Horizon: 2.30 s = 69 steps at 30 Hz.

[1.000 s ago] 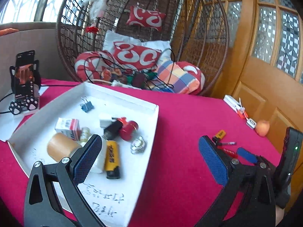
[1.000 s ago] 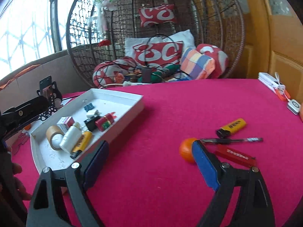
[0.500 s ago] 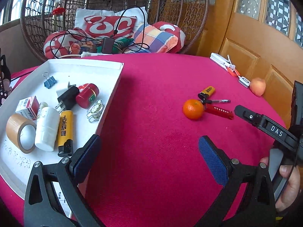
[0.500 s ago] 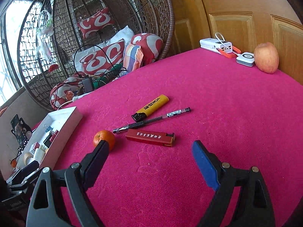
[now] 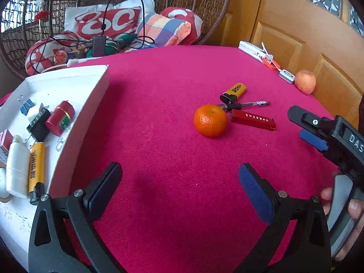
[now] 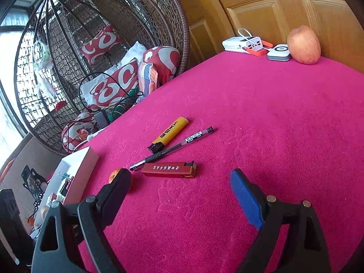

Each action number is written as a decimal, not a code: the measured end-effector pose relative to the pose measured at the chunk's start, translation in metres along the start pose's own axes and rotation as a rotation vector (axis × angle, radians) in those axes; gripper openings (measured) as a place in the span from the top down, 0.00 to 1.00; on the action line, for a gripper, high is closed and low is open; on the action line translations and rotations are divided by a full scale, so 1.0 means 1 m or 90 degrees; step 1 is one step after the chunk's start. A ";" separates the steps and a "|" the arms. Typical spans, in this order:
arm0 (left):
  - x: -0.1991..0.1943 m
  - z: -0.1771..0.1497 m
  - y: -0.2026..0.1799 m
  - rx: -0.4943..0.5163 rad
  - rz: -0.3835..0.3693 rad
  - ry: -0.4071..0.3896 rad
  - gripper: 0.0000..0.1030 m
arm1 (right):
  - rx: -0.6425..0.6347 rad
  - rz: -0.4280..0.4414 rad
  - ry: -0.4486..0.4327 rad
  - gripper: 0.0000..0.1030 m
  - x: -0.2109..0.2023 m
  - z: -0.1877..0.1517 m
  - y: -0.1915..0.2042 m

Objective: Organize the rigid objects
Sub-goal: 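Grasp the orange with the left tool, then lift the orange with the left tool while the right tool grasps the red printed case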

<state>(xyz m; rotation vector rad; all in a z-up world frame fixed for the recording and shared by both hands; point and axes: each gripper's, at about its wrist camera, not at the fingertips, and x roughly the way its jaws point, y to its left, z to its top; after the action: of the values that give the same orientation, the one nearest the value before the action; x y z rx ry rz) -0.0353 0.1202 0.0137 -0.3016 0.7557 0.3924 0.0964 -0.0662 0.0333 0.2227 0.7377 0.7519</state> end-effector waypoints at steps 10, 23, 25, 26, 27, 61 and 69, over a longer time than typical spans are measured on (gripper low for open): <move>0.038 0.027 -0.010 0.027 -0.008 0.044 0.00 | 0.013 0.013 0.004 0.13 0.001 0.000 -0.004; 0.051 0.043 -0.022 0.051 0.015 0.032 0.41 | 0.057 0.031 0.026 0.13 0.005 -0.002 -0.013; 0.049 0.043 -0.020 0.050 0.020 0.027 0.54 | 0.059 0.031 0.026 0.13 0.005 -0.003 -0.013; 0.048 0.042 -0.018 0.047 0.019 0.026 0.60 | 0.059 0.031 0.026 0.13 0.005 -0.002 -0.013; 0.047 0.042 -0.015 0.040 0.015 0.023 0.60 | 0.059 0.029 0.026 0.13 0.005 -0.003 -0.013; 0.023 0.031 0.032 -0.130 0.030 -0.037 0.60 | -0.344 0.116 0.239 0.13 0.068 0.014 0.049; 0.023 0.032 0.029 -0.120 0.039 -0.038 0.60 | -0.411 0.111 0.220 0.14 0.052 0.000 0.059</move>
<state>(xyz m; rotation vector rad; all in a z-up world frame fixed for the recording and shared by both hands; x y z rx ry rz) -0.0137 0.1640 0.0160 -0.4427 0.6717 0.5294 0.0901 0.0124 0.0316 -0.4431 0.7659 1.1723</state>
